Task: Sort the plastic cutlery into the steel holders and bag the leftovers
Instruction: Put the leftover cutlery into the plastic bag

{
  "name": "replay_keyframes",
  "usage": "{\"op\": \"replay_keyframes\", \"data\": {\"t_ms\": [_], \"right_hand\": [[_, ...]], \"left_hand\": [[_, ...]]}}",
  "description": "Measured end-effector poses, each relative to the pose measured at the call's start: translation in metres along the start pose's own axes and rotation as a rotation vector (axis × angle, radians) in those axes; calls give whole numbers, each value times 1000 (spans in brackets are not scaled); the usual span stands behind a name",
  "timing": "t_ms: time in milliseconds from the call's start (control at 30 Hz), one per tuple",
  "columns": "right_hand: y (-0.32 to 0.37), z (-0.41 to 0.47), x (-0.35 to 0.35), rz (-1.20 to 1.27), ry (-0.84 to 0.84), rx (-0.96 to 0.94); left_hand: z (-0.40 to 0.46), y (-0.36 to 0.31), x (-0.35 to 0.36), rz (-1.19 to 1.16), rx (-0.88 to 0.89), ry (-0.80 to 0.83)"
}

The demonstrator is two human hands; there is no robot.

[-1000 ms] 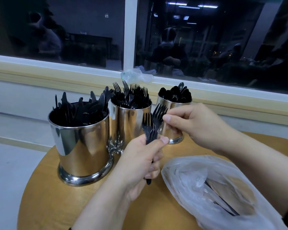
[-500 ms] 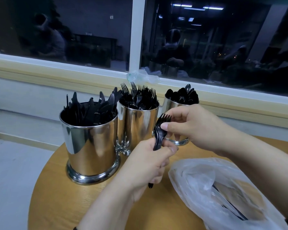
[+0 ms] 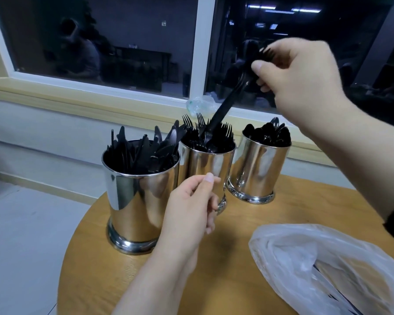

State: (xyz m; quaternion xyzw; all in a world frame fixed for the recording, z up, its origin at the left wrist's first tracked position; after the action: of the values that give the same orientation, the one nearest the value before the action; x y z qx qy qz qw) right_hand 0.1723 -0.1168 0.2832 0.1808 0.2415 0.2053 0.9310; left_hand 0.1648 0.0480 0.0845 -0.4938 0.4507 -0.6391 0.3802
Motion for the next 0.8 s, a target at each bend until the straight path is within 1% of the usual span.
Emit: {"op": "replay_keyframes", "data": {"t_ms": [67, 167, 233, 367, 400, 433, 533, 600, 700, 800], "right_hand": [[3, 7, 13, -63, 8, -48], [-2, 4, 39, -160, 89, -55], [-8, -4, 58, -235, 179, -57], [-23, -24, 85, -359, 441, -73], [-25, -28, 86, -397, 466, -94], [-25, -30, 83, -406, 455, -111], [-18, -38, 53, -287, 308, -91], [-18, -55, 22, -236, 265, -29], [-31, -100, -31, -245, 329, 83], [-59, -156, -83, -390, 482, 253]], "left_hand": [[0, 1, -2, 14, -6, 2], [0, 3, -6, 17, -12, -2], [1, 3, -10, 13, -15, -13], [3, 4, -13, 5, -21, -24], [4, 4, -14, 5, -23, -26], [4, 4, -15, 8, -24, -27], [3, 1, -16, 27, -12, -21], [1, 1, -14, 51, 0, -11], [-6, 5, -1, 153, 54, 53], [-25, 11, 27, 335, 189, 195]]}}
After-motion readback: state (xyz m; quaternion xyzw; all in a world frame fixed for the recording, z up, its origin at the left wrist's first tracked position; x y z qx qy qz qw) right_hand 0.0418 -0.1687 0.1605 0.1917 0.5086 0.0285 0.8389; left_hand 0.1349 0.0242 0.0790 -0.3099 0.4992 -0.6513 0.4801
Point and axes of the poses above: each hand's wrist, its own z-axis towards the middle knuckle, its own x-axis out of the palm, y = z × x, the point moved 4 cm from there along z, towards the middle knuckle, and after that the axes turned 6 degrees about -y, right-handed, at the moved point
